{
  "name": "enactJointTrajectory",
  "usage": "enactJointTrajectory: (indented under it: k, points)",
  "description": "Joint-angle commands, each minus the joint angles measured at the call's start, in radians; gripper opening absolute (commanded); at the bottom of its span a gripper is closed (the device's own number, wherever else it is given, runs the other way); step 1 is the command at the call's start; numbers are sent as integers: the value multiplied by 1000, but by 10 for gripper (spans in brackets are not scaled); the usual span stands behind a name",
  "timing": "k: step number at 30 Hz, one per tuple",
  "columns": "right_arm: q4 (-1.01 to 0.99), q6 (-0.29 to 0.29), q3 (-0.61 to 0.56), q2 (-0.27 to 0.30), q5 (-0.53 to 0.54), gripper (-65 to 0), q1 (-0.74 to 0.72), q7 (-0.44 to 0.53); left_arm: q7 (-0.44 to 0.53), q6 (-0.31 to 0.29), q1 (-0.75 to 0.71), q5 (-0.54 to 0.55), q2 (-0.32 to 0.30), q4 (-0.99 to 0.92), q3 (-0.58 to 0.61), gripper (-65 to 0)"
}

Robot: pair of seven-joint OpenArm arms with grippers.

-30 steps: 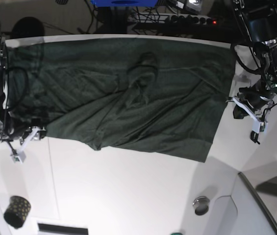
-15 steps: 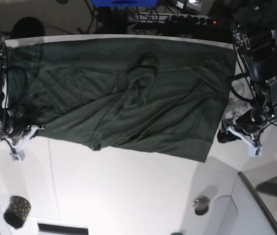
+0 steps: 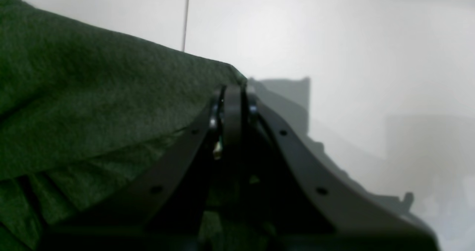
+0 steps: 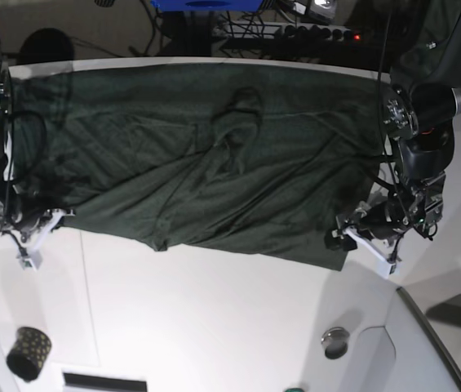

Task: Layout the t-shirt on the table in an organized manner, then fold the t-shirt properly
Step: 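Fold the shirt edge with both grippers toward the collar edge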

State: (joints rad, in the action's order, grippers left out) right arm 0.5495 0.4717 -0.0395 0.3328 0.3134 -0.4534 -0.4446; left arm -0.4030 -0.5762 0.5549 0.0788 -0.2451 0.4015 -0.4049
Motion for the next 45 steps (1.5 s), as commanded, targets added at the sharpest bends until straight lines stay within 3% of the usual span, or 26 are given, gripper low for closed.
enactJointTrajectory:
  k: [1,4,6,11,12,21,24,28,35,42,45]
  points:
    - [13,6,3,19,7,-648,-25,11,-4,0,15,-1,-12,6,-1,-194]
    - [13,8,3,19,7,-648,-25,11,-1,72,-6,0,-13,6,-1,-204]
    - [13,8,3,19,7,-648,-23,11,28,92,-9,0,-13,4,1,-270]
    - [17,8,3,19,8,-648,-17,14,144,92,-20,0,-18,-82,1,-617]
    - [19,8,3,19,8,-648,-15,16,163,94,-20,0,-20,-91,1,-650]
    - [88,8,3,19,5,-648,-3,19,235,89,-19,-1,-21,-82,8,-650]
    - [113,8,3,19,5,-648,0,19,229,88,-32,-1,-20,9,8,-650]
    - [140,8,5,33,8,-648,0,20,154,88,-95,6,-17,184,-1,-650]
    - [154,8,5,39,10,-648,20,68,17,86,-229,207,-23,472,8,-650]
    - [175,8,8,39,11,-650,58,132,-75,86,-381,292,-26,753,1,-650]
    - [280,11,123,33,10,-650,123,140,-78,86,-459,329,-27,857,-1,-650]
